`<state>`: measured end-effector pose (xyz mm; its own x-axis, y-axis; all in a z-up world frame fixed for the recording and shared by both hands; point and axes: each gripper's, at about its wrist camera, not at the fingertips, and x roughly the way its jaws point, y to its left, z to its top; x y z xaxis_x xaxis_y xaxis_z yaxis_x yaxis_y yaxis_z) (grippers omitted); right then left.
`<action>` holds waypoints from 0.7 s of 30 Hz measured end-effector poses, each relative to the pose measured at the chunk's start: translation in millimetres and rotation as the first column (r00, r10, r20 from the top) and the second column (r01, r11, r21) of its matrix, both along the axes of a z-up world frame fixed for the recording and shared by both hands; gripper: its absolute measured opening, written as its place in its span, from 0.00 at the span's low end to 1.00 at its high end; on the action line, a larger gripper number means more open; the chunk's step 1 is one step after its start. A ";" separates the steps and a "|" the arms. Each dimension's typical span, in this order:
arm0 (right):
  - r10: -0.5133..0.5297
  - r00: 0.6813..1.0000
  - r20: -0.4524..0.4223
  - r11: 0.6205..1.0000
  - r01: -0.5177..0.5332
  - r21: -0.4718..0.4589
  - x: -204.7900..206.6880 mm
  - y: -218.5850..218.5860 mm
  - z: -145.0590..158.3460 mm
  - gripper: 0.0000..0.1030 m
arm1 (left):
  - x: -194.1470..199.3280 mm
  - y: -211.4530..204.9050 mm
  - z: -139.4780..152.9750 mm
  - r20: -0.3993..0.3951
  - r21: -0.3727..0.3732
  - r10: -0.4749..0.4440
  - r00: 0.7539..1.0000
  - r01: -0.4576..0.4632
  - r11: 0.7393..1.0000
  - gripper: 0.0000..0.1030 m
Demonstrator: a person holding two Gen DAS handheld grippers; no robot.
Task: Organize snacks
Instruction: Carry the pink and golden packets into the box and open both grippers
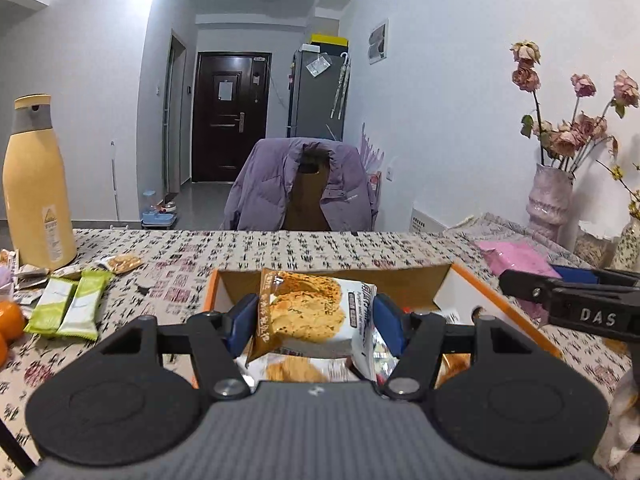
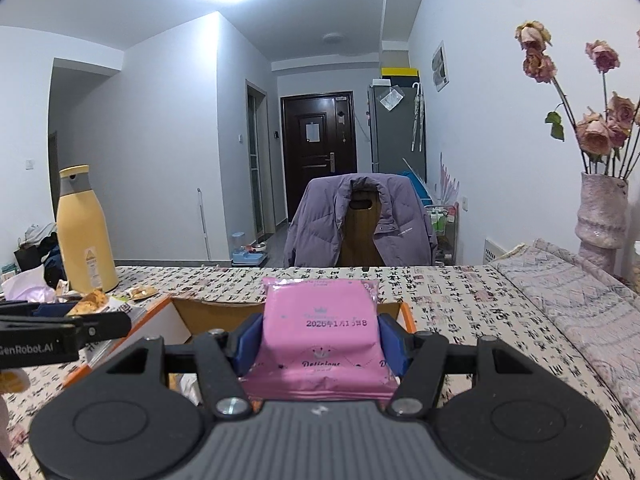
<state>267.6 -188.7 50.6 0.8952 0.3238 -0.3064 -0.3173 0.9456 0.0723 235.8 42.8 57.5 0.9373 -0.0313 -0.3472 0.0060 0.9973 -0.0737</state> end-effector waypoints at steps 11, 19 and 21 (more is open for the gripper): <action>-0.004 1.000 -0.012 1.000 0.004 -0.001 35.5 7.9 -29.3 0.59 | 31.1 4.1 -17.3 0.020 0.013 0.019 1.000 -0.020 1.000 0.62; 0.006 1.000 -0.024 1.000 -0.006 0.014 32.1 5.9 -33.0 0.68 | 35.3 8.2 -30.4 -0.016 -0.013 0.007 1.000 -0.007 1.000 0.57; 0.012 1.000 -0.009 1.000 -0.012 0.021 28.3 5.8 -32.3 0.82 | 32.7 9.6 -30.3 -0.004 -0.019 0.008 1.000 -0.008 1.000 0.70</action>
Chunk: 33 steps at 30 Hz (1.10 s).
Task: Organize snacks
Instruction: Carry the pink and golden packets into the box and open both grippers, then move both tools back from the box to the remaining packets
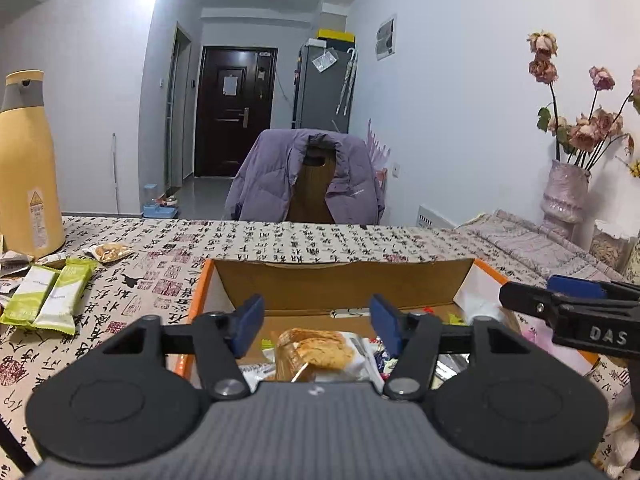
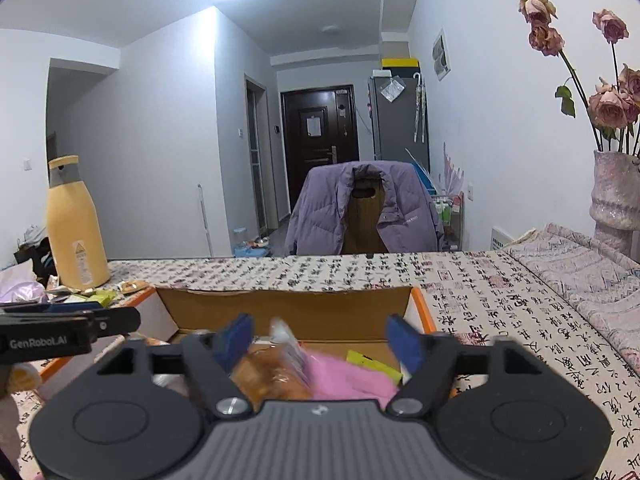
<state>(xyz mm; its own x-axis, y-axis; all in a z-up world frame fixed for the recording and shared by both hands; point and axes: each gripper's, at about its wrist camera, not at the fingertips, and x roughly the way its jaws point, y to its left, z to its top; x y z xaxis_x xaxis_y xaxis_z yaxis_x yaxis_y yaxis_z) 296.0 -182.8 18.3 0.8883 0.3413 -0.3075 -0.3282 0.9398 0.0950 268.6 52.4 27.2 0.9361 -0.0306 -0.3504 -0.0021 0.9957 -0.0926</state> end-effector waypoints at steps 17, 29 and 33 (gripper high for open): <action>-0.015 1.000 0.005 0.999 0.014 0.052 -2.2 -8.6 -0.3 1.00 | -2.4 -0.2 -3.2 0.019 0.001 0.056 0.998 -0.056 0.998 1.00; -0.004 0.999 0.037 0.998 0.002 0.060 -16.5 -11.0 23.0 1.00 | -18.9 -8.8 18.3 0.047 0.001 0.051 0.998 -0.052 0.999 1.00; -0.003 0.999 0.043 0.998 0.000 0.056 -26.0 -13.4 32.9 1.00 | -27.1 -10.4 23.8 0.056 -0.001 0.049 0.997 -0.049 0.999 1.00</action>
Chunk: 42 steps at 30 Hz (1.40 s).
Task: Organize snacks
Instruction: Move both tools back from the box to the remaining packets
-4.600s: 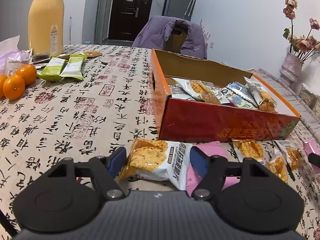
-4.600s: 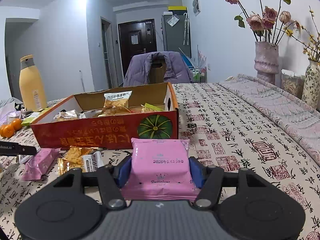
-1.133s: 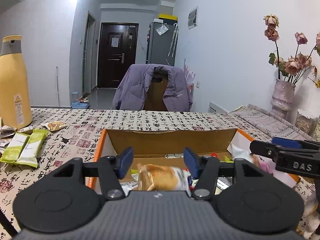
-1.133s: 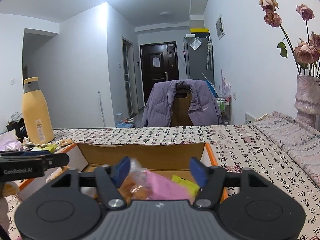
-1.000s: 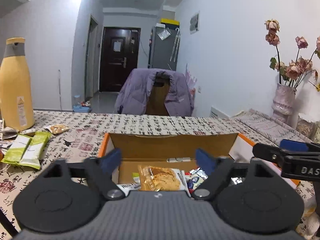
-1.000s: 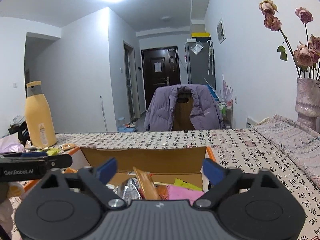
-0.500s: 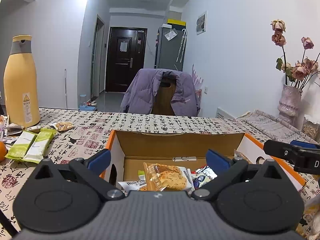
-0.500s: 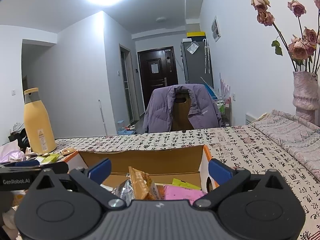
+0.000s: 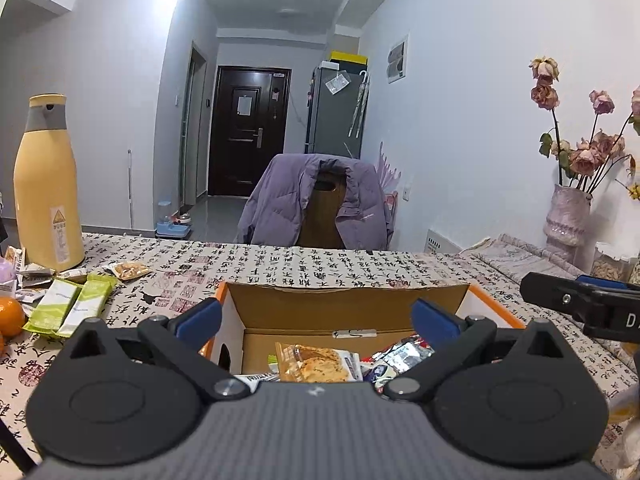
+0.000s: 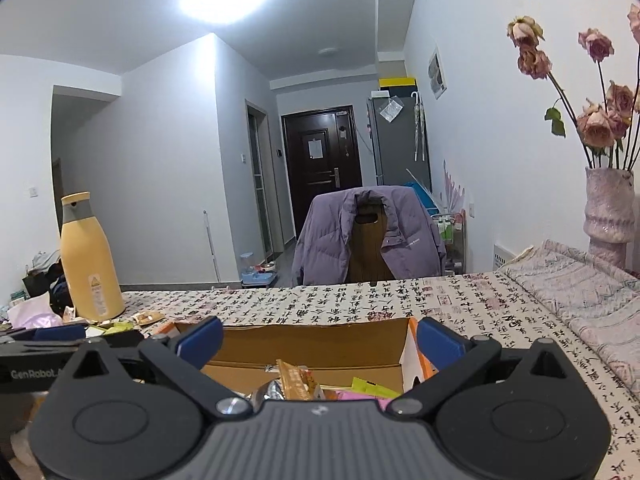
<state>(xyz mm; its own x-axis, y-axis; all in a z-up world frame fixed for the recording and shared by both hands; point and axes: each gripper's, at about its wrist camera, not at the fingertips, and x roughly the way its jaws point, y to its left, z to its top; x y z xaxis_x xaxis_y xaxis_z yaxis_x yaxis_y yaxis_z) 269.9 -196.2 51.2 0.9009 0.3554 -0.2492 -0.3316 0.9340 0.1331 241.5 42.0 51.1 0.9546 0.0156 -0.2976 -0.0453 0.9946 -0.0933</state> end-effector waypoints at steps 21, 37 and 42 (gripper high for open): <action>-0.012 0.996 -0.084 0.998 0.007 -0.058 -74.8 -26.4 -24.1 1.00 | -82.5 5.4 -28.0 -0.069 0.051 -0.007 0.998 0.010 0.999 1.00; -0.025 0.983 -0.184 0.995 0.006 -0.104 -112.9 -31.8 -60.7 1.00 | -114.7 18.8 -69.1 -0.140 0.024 -0.009 0.990 0.013 1.000 1.00; -0.034 0.977 -0.212 0.991 0.006 -0.131 -115.2 -30.9 -69.0 1.00 | -113.8 20.0 -72.2 -0.143 0.005 -0.036 0.989 0.037 0.999 1.00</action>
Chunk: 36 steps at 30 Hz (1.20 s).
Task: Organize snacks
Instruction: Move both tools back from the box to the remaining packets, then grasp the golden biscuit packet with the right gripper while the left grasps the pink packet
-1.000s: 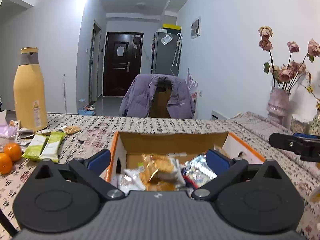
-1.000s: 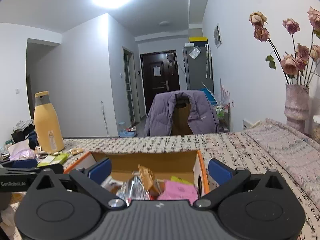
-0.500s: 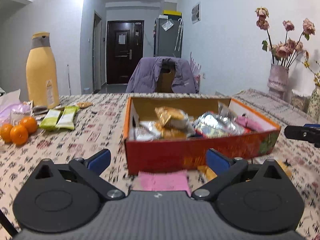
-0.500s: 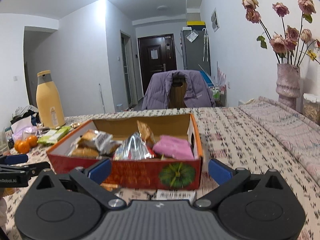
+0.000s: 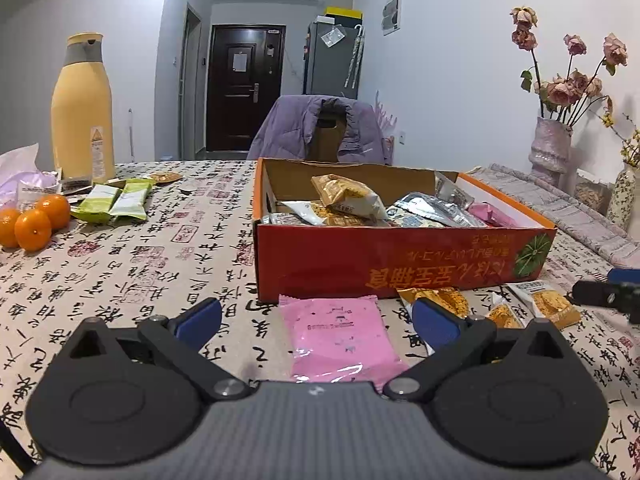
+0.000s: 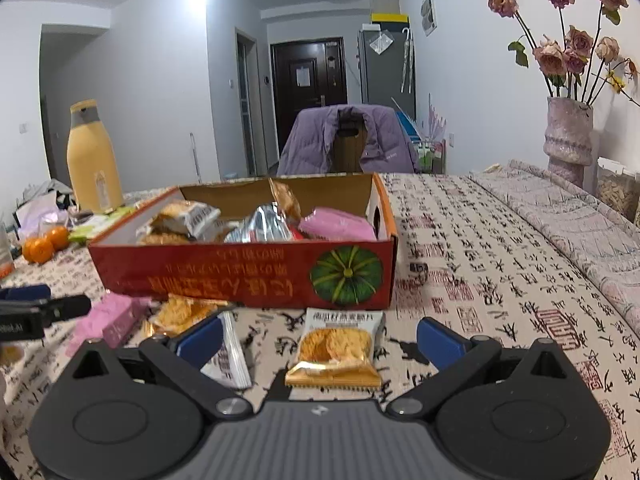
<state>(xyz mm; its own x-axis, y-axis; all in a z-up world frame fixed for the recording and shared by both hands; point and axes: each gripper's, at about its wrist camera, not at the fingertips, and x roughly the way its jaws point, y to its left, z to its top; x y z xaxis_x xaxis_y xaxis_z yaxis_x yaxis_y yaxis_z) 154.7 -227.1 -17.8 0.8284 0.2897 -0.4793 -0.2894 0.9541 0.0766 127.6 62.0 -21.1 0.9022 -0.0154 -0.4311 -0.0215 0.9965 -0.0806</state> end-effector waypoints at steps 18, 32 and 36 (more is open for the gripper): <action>-0.065 0.985 -0.158 0.992 0.047 -0.117 53.4 16.8 -23.1 0.96 | 2.7 9.2 -1.5 -0.014 -0.065 0.004 1.000 -0.005 0.998 1.00; -0.041 0.989 -0.143 0.994 0.027 -0.104 52.1 19.3 -27.0 0.56 | 2.9 8.4 -2.7 -0.023 -0.062 0.003 1.000 -0.004 0.998 1.00; -0.025 0.991 -0.132 0.994 0.011 -0.107 48.9 21.0 -26.1 0.46 | 3.1 8.1 -3.1 -0.027 -0.057 0.003 1.000 -0.005 0.998 1.00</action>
<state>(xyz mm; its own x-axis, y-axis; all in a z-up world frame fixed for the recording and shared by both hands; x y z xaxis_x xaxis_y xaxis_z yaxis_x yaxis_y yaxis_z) 203.6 -206.1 -43.8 0.7597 0.2173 -0.6128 -0.2659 0.9639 0.0122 130.7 70.1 -24.2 0.8902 -0.0375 -0.4540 -0.0282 0.9902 -0.1370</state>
